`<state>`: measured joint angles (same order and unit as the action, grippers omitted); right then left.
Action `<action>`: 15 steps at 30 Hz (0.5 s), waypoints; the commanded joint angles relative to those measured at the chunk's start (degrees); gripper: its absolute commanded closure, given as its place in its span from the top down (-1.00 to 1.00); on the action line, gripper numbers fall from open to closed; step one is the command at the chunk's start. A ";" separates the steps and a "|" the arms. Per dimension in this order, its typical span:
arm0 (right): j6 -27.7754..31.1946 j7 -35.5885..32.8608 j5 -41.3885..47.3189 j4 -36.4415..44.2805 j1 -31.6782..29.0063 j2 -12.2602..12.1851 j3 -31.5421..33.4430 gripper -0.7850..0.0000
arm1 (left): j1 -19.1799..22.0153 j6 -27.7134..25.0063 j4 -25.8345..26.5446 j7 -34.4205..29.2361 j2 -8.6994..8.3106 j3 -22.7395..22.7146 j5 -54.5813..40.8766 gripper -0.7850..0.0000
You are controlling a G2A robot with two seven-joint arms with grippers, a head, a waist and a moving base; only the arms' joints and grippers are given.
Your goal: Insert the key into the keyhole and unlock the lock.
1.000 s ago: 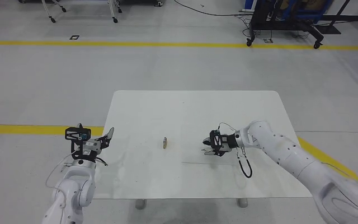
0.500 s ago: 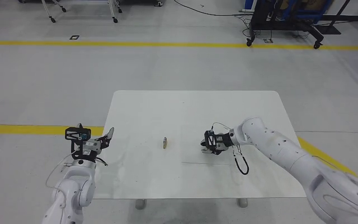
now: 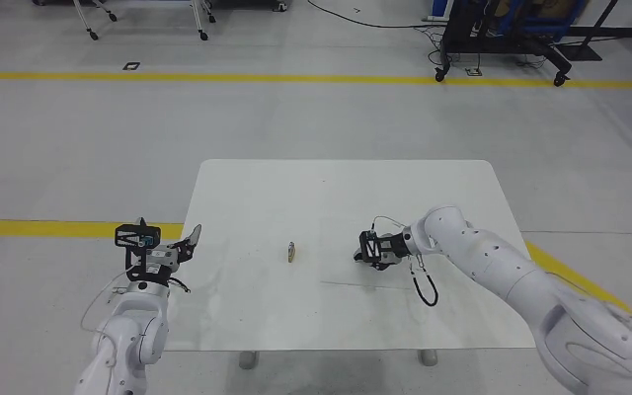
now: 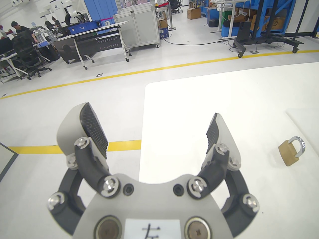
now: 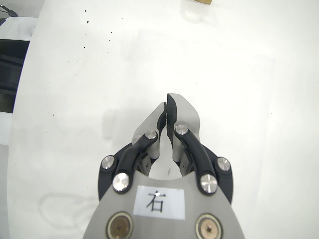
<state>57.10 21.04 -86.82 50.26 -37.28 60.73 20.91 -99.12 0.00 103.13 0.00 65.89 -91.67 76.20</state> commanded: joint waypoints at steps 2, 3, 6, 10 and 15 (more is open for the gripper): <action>-1.28 1.41 -0.51 0.18 -0.42 -0.18 0.60 -1.00 | 0.00 0.00 0.00 0.00 0.00 0.00 0.00 1.00; -1.52 1.85 -0.50 0.29 -0.63 -0.24 0.81 -1.00 | 0.00 0.00 0.00 0.00 0.00 0.00 0.00 1.00; -1.66 2.45 -0.57 0.30 -0.90 -0.33 1.13 -1.00 | 0.00 0.00 0.00 0.00 0.00 0.00 0.00 1.00; -1.66 2.45 -0.57 0.30 -0.90 -0.33 1.13 -1.00 | 0.00 0.00 0.00 0.00 0.00 0.00 0.00 1.00; -1.66 2.45 -0.57 0.30 -0.90 -0.33 1.13 -1.00 | 0.00 0.00 0.00 0.00 0.00 0.00 0.00 1.00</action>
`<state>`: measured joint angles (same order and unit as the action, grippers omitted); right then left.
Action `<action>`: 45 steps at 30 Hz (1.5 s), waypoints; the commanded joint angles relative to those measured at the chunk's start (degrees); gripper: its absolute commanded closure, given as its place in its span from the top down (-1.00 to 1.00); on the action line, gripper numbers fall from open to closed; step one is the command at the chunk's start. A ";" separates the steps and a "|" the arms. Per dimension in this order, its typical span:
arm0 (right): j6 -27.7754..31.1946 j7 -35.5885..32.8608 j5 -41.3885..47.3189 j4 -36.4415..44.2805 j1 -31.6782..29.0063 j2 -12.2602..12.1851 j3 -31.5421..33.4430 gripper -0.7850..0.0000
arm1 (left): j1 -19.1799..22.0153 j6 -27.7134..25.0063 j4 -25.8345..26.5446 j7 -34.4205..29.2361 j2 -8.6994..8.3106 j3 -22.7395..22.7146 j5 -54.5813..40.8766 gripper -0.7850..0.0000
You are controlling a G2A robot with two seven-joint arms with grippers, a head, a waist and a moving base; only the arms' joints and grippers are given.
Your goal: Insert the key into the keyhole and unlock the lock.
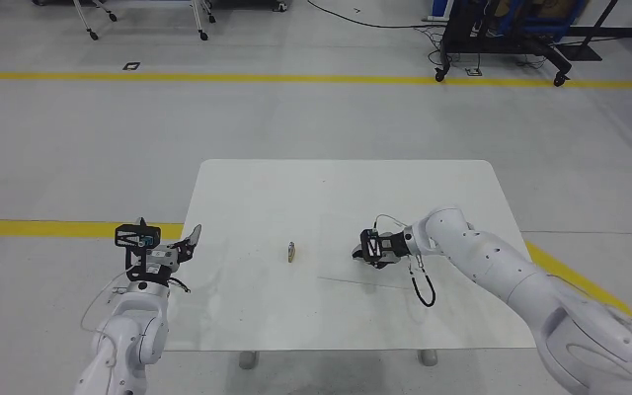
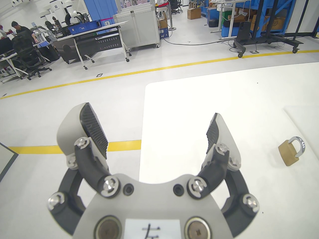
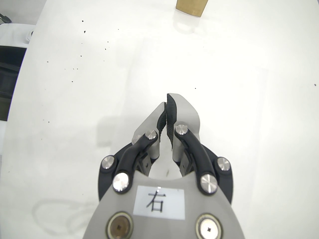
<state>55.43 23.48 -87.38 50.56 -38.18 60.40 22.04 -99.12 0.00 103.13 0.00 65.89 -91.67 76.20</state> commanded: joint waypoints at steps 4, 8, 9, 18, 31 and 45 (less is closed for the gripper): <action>0.00 0.00 0.00 0.00 0.00 0.00 0.00 -1.00 | 0.00 0.00 0.00 0.00 0.00 0.00 0.00 1.00; -7.30 2.96 2.52 1.39 -2.37 -0.64 2.65 -1.00 | 0.00 0.00 0.00 0.00 0.00 0.00 0.00 1.00; -9.10 4.55 2.72 2.10 -3.16 -1.01 3.41 -1.00 | 0.00 0.00 0.00 0.00 0.00 0.00 0.00 1.00; -13.79 38.57 -3.02 6.04 -9.66 -6.45 9.68 -1.00 | 0.00 0.00 0.00 0.00 0.00 0.00 0.00 1.00; -13.79 38.57 -3.02 6.04 -9.66 -6.45 9.68 -1.00 | 0.00 0.00 0.00 0.00 0.00 0.00 0.00 1.00; -12.14 37.50 17.52 3.76 -12.39 -1.15 8.55 -1.00 | 1.31 -10.79 1.76 -7.81 0.18 3.44 -7.88 1.00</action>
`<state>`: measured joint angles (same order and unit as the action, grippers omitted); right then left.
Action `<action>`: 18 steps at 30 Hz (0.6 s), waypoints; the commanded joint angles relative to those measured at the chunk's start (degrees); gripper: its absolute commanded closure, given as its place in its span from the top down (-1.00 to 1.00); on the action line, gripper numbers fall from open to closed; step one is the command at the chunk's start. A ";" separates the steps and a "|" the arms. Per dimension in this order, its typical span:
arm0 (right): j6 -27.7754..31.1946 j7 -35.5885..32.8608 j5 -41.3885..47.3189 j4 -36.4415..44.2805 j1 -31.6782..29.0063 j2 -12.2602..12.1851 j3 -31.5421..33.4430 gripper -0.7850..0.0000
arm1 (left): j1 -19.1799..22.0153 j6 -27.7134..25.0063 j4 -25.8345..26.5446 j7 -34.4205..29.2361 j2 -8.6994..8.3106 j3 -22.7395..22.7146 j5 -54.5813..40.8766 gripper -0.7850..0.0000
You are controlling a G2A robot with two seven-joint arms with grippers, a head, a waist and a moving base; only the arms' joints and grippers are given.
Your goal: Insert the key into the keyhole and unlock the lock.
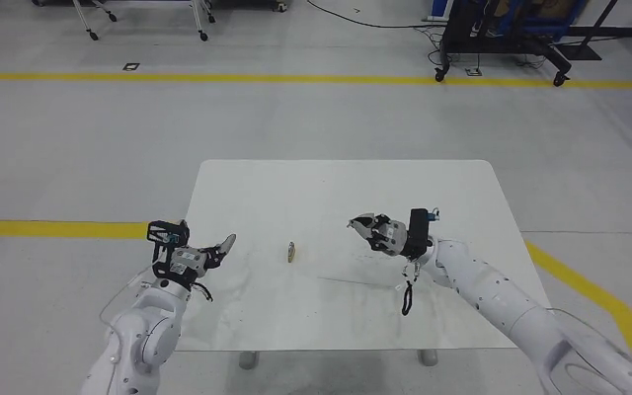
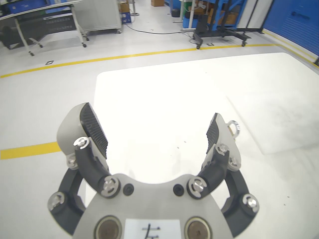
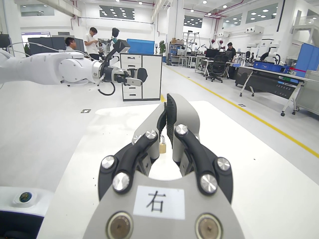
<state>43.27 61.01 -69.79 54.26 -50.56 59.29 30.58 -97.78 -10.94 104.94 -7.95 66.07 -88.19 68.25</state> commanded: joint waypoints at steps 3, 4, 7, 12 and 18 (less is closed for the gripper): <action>0.02 -0.02 -0.07 0.07 0.00 -0.04 0.01 -1.00 | -0.03 0.15 -0.05 0.13 0.00 -0.04 0.07 1.00; 0.02 -0.02 -0.07 0.07 0.00 -0.04 0.01 -1.00 | -0.03 0.15 -0.05 0.13 0.00 -0.04 0.07 1.00; 0.02 -0.02 -0.07 0.07 0.00 -0.04 0.01 -1.00 | 0.08 -0.78 0.02 0.15 0.08 0.19 -2.08 1.00; 1.29 -3.50 3.20 3.14 -1.09 0.53 0.78 -1.00 | 4.75 -10.67 -3.28 -7.18 0.31 1.70 -21.12 1.00; 4.13 -8.06 9.01 3.66 -0.45 2.85 0.49 -1.00 | 12.71 -19.05 -9.88 -23.98 0.44 6.62 -45.88 1.00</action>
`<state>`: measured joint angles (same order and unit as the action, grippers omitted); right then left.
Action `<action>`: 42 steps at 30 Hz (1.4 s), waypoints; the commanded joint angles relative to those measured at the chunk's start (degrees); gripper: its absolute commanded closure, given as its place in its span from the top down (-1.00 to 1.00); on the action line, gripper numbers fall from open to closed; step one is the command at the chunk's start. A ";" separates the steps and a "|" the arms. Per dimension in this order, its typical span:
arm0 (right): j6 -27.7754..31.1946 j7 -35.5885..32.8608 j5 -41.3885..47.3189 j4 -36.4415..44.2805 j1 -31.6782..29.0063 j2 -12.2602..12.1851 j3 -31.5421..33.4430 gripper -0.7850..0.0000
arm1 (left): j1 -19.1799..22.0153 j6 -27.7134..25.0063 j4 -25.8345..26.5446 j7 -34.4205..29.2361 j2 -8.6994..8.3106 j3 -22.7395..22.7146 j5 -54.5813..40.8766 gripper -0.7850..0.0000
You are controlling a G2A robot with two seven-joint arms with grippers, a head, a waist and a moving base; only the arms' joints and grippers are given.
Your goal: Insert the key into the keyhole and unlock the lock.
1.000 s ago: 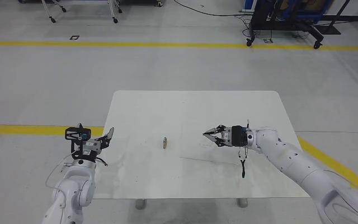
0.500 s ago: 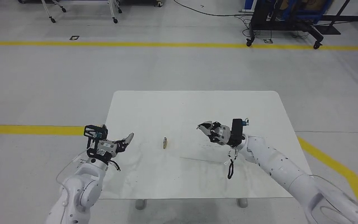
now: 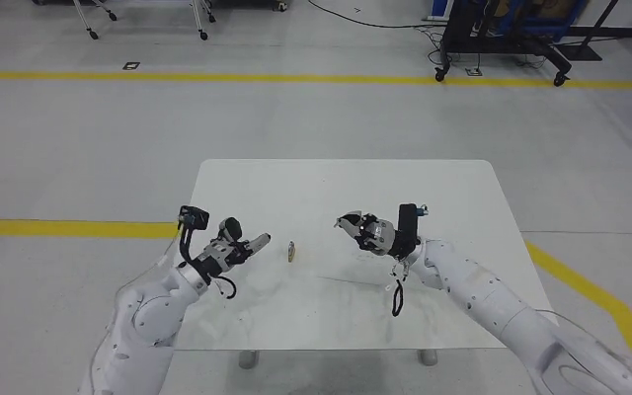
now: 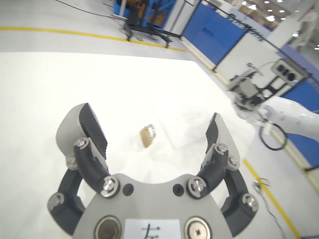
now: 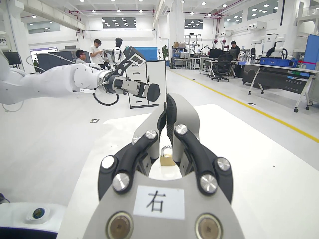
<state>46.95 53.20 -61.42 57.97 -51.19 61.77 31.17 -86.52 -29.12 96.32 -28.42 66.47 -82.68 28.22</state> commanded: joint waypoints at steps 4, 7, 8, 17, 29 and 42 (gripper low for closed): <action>1.66 -0.90 2.63 -1.11 0.86 2.01 -0.37 -1.00 | 6.82 -3.51 -5.79 -11.73 0.24 5.34 -15.44 1.00; 2.94 -0.86 4.27 -1.78 1.09 3.13 -0.40 -1.00 | 10.72 -4.41 -10.23 -18.44 0.43 7.67 -27.30 1.00; 3.63 -0.40 4.99 -1.98 1.06 3.48 -0.32 -1.00 | 11.97 -4.66 -11.96 -20.71 0.47 8.13 -31.50 1.00; 4.89 -1.91 8.80 -3.61 0.95 5.62 -0.59 -1.00 | 20.02 -7.25 -27.05 -34.03 0.44 9.31 -50.99 1.00; 11.05 -10.85 19.35 -3.47 -0.97 6.18 -0.93 -1.00 | 18.31 -7.37 -23.97 -31.74 0.40 10.09 -48.93 1.00; 8.73 -42.73 52.37 -1.44 -1.02 7.47 -1.42 -1.00 | 16.93 -9.17 -21.65 -30.58 0.13 12.26 -45.26 -0.18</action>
<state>55.74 12.13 -10.66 56.27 -52.10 69.19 29.68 -69.56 -38.31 74.58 -59.20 66.60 -70.61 -17.25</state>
